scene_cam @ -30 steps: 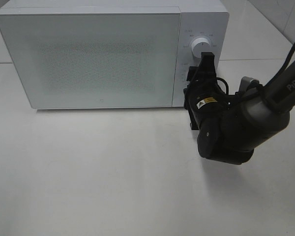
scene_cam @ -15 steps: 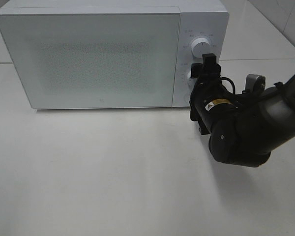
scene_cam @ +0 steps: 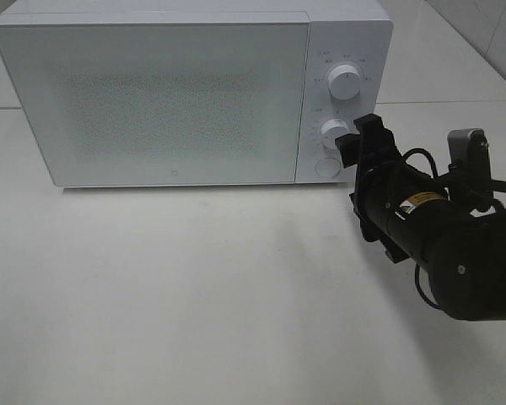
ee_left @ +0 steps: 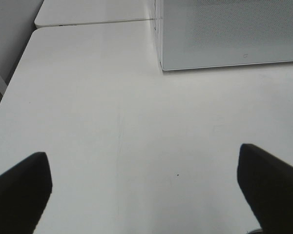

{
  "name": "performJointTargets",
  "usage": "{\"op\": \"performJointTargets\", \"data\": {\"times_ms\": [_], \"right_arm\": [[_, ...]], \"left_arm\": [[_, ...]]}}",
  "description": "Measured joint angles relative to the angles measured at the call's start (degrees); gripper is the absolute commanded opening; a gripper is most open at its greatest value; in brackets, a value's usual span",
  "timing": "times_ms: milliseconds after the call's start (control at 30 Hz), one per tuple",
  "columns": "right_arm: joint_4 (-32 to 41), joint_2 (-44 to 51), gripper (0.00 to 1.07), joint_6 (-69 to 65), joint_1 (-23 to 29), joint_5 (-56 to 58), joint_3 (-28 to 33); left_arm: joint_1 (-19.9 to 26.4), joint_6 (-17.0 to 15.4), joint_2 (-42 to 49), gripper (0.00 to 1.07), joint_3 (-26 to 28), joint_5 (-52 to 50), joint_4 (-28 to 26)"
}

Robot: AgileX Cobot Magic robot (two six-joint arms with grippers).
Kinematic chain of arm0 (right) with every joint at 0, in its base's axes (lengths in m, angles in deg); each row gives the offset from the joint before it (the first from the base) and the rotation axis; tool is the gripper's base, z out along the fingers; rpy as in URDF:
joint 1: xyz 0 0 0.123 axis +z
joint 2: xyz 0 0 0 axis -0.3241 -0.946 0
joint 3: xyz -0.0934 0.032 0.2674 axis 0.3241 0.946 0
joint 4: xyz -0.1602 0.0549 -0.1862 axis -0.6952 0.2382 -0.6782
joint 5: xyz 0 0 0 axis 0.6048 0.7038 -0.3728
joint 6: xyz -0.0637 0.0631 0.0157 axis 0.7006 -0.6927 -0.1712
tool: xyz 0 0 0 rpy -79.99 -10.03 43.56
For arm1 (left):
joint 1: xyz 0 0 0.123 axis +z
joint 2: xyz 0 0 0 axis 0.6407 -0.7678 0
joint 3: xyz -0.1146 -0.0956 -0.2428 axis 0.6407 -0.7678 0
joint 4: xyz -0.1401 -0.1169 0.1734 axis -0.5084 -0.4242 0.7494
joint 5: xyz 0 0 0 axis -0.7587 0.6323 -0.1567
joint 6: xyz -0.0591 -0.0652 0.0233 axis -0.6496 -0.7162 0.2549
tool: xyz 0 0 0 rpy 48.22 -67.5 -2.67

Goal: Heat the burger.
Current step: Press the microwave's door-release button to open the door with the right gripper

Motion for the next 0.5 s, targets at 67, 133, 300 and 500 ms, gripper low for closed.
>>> {"op": "performJointTargets", "data": {"times_ms": [67,133,300,500], "right_arm": [[-0.86,2.41,0.74,4.70,-0.23,4.07,0.57],[-1.32,3.50,0.74,7.91,-0.17,6.59,0.74],[-1.66,9.68,0.74,32.09,-0.17,22.52,0.80],[0.06,12.83,0.74,54.20,-2.75,37.18,-2.12]], "left_arm": [[0.00,0.00,0.00,0.98,0.00,0.00,0.00],[0.00,0.00,0.00,0.98,0.00,0.00,0.00],[0.00,0.00,0.00,0.98,0.00,0.00,0.00],[0.00,0.00,0.00,0.98,0.00,-0.06,0.00]]}}
